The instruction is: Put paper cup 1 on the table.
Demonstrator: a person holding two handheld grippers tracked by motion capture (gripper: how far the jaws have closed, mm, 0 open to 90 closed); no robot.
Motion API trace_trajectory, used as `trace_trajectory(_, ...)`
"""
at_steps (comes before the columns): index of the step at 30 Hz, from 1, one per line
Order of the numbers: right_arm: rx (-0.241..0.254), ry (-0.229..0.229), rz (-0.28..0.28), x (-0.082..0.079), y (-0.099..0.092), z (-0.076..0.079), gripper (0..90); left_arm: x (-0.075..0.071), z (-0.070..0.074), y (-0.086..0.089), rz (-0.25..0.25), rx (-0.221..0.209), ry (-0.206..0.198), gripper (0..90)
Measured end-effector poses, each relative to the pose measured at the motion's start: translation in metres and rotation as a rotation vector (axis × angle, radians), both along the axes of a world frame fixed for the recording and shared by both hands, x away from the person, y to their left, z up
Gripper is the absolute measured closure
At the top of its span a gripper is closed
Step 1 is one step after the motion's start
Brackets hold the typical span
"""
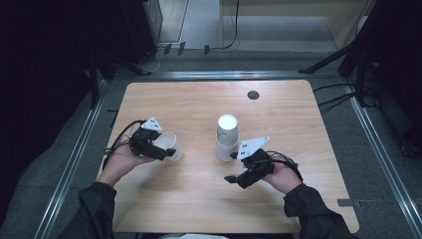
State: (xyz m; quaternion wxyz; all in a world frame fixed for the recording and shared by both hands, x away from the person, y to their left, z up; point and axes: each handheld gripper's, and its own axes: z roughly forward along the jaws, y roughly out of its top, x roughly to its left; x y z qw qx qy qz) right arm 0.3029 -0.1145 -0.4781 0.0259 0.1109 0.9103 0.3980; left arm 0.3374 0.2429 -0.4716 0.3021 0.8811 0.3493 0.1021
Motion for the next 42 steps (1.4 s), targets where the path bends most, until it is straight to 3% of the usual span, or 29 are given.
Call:
trace_trajectory(12, -0.019, -0.003, 0.017, -0.002, 0.002, -0.002, 21.2, 0.005, -0.003, 0.022, 0.068, 0.008, -0.001, 23.6)
trace_trajectory(19, -0.020, -0.007, 0.017, -0.001, 0.002, -0.002, 21.2, 0.010, -0.004, 0.037, 0.139, 0.006, -0.002, 23.3)
trace_trajectory(24, -0.027, -0.005, 0.022, -0.002, 0.003, -0.003, 21.2, 0.013, -0.007, 0.043, 0.198, 0.040, -0.010, 22.9)
trace_trajectory(32, -0.023, -0.008, 0.024, -0.002, 0.003, -0.002, 21.1, 0.018, -0.012, 0.045, 0.236, 0.070, 0.002, 21.9)
trace_trajectory(34, -0.022, -0.008, 0.024, -0.002, 0.003, -0.002, 21.2, 0.019, -0.013, 0.044, 0.236, 0.073, 0.015, 20.6)
trace_trajectory(42, -0.022, -0.007, 0.025, -0.002, 0.004, -0.002, 21.1, 0.019, -0.015, 0.040, 0.226, 0.083, 0.008, 20.2)
